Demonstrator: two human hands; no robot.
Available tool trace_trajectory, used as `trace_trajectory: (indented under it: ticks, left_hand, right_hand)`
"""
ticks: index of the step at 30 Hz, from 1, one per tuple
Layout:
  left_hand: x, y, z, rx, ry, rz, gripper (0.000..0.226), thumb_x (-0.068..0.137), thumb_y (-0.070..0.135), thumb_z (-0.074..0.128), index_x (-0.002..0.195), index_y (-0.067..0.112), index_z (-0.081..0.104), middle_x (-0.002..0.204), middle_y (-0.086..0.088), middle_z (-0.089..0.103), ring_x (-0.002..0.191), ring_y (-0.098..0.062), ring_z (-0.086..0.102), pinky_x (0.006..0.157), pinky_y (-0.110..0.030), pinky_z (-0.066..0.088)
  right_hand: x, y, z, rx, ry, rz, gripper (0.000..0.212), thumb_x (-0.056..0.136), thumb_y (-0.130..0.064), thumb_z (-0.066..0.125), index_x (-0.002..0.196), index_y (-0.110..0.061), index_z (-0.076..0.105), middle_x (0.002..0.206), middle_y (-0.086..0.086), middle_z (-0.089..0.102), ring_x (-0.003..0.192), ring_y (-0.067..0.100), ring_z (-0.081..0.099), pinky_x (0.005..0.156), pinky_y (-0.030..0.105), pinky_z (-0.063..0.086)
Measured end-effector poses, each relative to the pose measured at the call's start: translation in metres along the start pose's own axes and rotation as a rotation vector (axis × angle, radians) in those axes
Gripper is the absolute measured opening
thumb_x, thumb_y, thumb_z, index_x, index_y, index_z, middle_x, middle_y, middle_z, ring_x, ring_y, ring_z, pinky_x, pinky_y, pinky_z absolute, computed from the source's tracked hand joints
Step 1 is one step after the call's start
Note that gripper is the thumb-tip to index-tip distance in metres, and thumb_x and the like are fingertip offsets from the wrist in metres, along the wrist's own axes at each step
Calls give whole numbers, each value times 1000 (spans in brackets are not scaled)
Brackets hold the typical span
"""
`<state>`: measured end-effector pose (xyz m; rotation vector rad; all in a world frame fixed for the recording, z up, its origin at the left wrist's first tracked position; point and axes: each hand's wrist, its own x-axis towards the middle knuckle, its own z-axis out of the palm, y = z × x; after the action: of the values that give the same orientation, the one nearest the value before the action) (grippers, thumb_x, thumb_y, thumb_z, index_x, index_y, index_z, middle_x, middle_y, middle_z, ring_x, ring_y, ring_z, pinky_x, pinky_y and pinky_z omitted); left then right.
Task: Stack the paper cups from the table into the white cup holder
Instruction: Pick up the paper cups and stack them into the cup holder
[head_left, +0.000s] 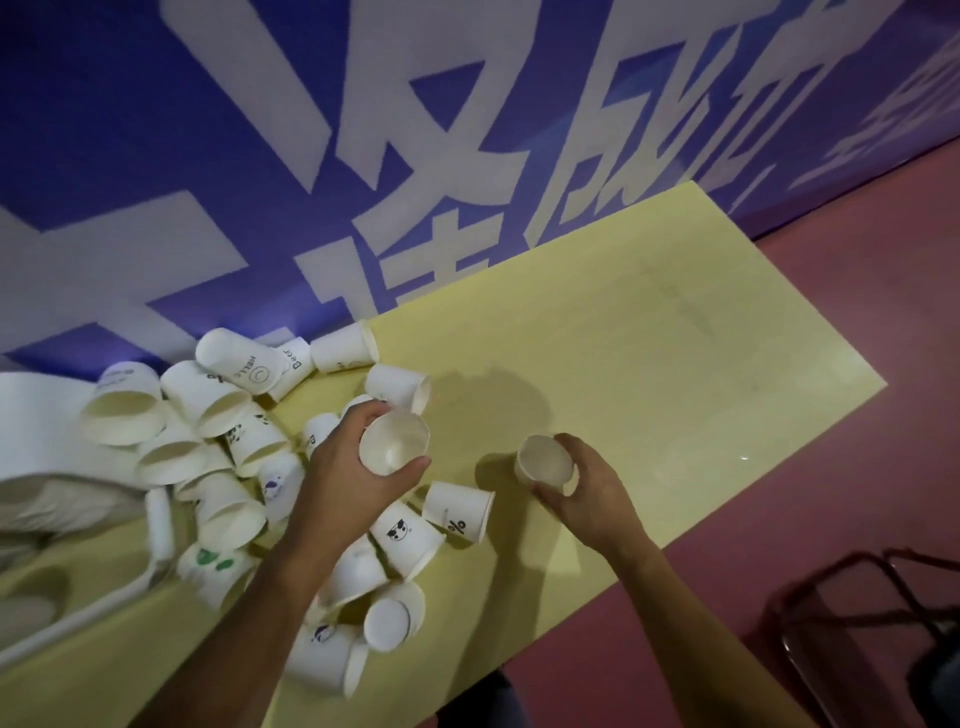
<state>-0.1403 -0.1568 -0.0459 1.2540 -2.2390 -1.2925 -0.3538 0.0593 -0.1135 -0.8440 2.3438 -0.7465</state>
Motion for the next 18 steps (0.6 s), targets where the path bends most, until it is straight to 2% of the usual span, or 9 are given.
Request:
trace_trajectory:
  ticks: [5,7,9,11,12,16,18]
  left_hand:
    - [-33,-38,-65,-7,101,22,63,71,46,90,123,38,56,117,19,64,108,-8,62,89,-39,56]
    - [-53,-61,-100,-22,151,33,64,70,44,91,124,36,57,119,17,65,111,-9,61,91,-41,56]
    - [-78,-85,-138,-29,208,27,64,70,40,91,125,34,59,120,16,64,111,-6,59,92,-41,55]
    - [-103,-107,-175,-16,263,27,65,69,38,92,126,31,61,121,16,63,110,-3,58,91,-40,55]
    - [-112,-115,-188,-19,282,28,65,69,40,92,125,32,61,122,17,62,111,-3,58,90,-40,56]
    - [-154,-170,-258,-76,384,-15,67,65,62,82,124,43,58,123,24,61,115,-2,59,89,-35,55]
    - [-170,-197,-284,-91,435,-63,69,63,62,81,125,43,58,125,23,62,115,-6,60,88,-35,56]
  right_hand:
    - [-16,-55,4,56,185,-85,66,83,-54,78,135,-23,53,129,-8,62,113,15,61,89,37,56]
    - [-28,-107,19,130,200,-169,57,83,-47,81,129,-29,54,122,-19,62,107,7,61,88,34,55]
    - [-43,-163,47,185,167,-256,52,82,-42,83,125,-35,54,118,-26,62,106,2,62,87,30,55]
    - [-61,-212,85,222,118,-317,58,80,-41,85,128,-30,56,123,-22,64,109,4,64,88,33,57]
    - [-70,-230,101,234,97,-336,61,79,-42,85,131,-28,56,126,-18,64,110,6,64,89,35,57]
    - [-111,-307,183,245,-31,-421,57,81,-44,84,129,-32,56,123,-22,64,110,2,63,87,32,57]
    - [-128,-332,216,252,-68,-441,56,81,-42,84,129,-33,56,124,-20,64,113,6,63,88,35,57]
